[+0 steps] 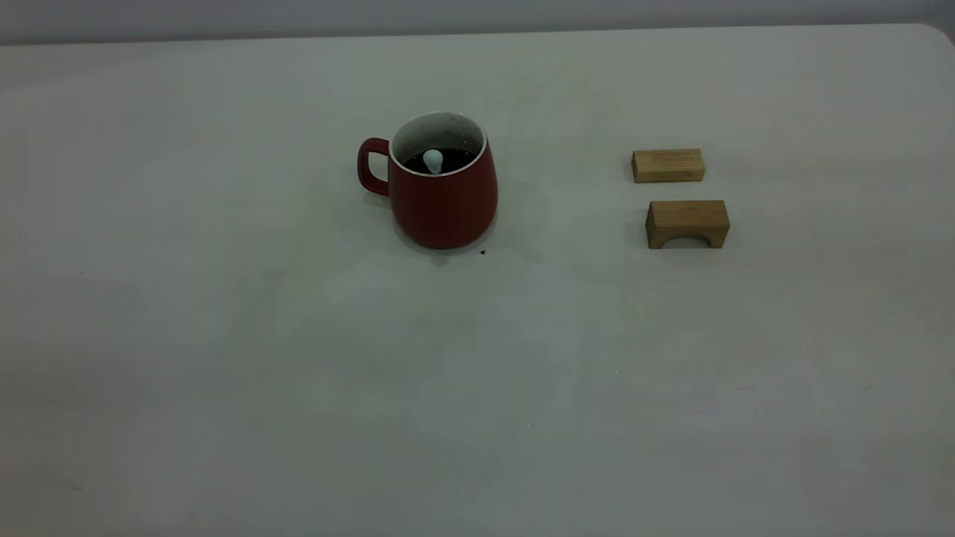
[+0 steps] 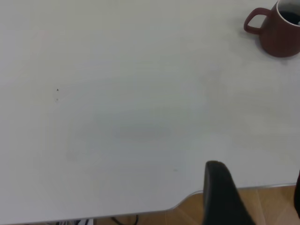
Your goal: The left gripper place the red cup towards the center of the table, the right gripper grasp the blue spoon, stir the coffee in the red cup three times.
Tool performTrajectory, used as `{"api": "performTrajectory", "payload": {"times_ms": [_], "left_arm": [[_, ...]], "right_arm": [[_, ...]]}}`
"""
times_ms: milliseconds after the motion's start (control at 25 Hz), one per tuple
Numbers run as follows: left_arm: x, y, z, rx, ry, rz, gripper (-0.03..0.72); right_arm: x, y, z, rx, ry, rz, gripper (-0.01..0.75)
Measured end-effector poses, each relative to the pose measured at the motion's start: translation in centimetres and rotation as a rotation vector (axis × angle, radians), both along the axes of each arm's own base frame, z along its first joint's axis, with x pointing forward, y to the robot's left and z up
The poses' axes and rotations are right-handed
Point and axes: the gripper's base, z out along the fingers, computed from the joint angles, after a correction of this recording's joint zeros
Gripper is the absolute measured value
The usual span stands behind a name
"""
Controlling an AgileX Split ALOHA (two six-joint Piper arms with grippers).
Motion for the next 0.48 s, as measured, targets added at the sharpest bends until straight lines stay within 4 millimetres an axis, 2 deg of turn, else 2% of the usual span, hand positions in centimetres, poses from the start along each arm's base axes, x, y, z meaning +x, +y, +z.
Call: {"api": "performTrajectory", "payload": {"times_ms": [80, 160, 480], "left_arm": [[0.0, 0.0, 0.0, 0.000, 0.000, 0.000, 0.446], [0.0, 0.0, 0.0, 0.000, 0.000, 0.000, 0.446], [0.0, 0.0, 0.0, 0.000, 0.000, 0.000, 0.446]], "right_arm": [[-1.4, 0.0, -1.2, 0.001, -0.053, -0.025, 0.570], [-2.0, 0.0, -2.3, 0.001, -0.067, -0.035, 0.570], [-3.0, 0.0, -5.5, -0.001, -0.091, -0.038, 0.570]]}}
